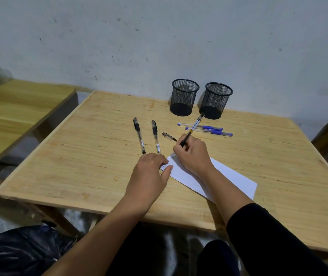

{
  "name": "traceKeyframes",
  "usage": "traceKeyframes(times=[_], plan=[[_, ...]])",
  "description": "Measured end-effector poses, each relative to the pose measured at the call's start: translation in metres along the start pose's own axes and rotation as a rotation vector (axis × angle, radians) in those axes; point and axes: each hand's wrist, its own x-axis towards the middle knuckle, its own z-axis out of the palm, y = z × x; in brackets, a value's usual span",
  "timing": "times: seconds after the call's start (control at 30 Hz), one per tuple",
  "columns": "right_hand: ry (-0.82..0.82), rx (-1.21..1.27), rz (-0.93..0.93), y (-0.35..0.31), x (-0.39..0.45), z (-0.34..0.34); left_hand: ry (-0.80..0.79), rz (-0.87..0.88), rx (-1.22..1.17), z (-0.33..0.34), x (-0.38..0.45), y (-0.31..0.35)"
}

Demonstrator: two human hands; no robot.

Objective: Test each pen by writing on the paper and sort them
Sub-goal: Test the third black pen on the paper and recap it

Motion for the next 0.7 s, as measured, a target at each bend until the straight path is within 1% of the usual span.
traceKeyframes(times=[0.17,0.33,0.4,0.47,0.6,0.7], plan=[[-0.011,0.037,0.033,-0.003,0.0,-0.002,-0.01,-0.002,-0.018,-0.001,0.001,-0.001],[0.074,0.326,0.181,-0.005,0.002,-0.018,0.03,-0.009,-0.025,-0.009,0.033,0.003],[0.107,0.339,0.208,-0.004,0.003,-0.025,0.015,-0.004,-0.003,-0.008,0.055,0.005],[0.133,0.319,0.238,-0.001,0.005,-0.032,-0.062,0.008,0.047,-0.004,0.077,0.007],[0.145,0.366,0.332,0.0,0.006,-0.043,-0.317,0.021,0.202,0.007,0.106,0.004],[0.151,0.428,0.337,-0.004,0.007,-0.052,-0.389,0.016,0.277,0.009,0.116,0.007]])
